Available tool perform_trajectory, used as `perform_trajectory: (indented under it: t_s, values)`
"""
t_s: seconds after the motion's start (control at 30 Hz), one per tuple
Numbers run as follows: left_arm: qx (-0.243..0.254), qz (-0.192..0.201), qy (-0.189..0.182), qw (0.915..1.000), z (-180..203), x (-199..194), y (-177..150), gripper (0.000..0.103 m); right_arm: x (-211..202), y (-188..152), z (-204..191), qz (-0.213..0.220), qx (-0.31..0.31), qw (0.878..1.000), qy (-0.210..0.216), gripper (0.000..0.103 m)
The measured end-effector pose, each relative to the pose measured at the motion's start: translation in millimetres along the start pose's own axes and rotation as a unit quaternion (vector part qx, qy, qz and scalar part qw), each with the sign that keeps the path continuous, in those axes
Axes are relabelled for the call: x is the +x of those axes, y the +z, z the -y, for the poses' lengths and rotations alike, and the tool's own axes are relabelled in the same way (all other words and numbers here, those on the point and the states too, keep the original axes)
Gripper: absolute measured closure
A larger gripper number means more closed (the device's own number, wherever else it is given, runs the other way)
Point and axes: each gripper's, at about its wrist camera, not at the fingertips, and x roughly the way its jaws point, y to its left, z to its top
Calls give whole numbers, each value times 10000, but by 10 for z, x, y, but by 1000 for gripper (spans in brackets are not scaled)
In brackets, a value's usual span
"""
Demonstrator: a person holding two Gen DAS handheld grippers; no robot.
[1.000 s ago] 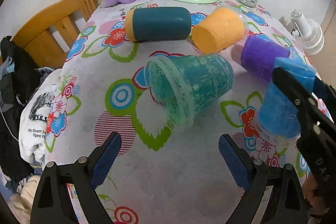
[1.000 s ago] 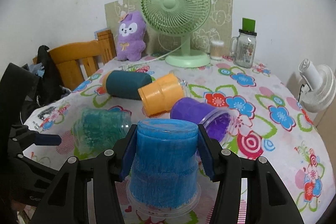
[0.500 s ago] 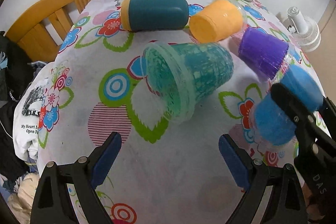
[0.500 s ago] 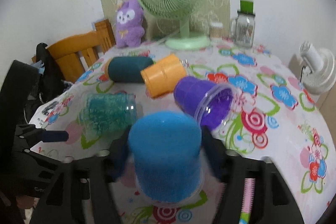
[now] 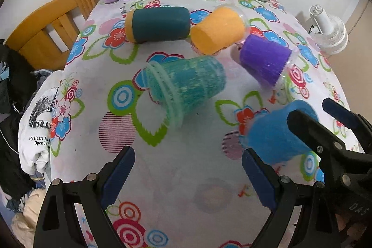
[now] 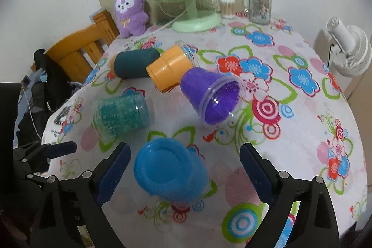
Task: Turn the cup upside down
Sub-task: 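Lower the blue cup rim-down onto the table and open the right tool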
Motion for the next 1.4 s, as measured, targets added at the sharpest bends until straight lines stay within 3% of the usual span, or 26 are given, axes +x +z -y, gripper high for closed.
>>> perform_trajectory:
  t_s: [0.33, 0.57, 1.1, 1.4]
  values:
    - [104, -173, 178, 9996, 125, -69, -55, 8, -155, -57, 131, -594, -101, 9981, -123, 7]
    - [74, -194, 178, 9996, 188, -209, -60, 8, -269, -57, 152, -758, -436, 9952, -438, 7]
    - [35, 266, 267, 9993, 244, -973, 154, 8, -919, 345, -34, -299, -687, 9966, -342, 7]
    - [151, 507, 341, 9980, 312, -1288, 287, 8, -1226, 580, -6, -146, -452, 9985, -259, 7]
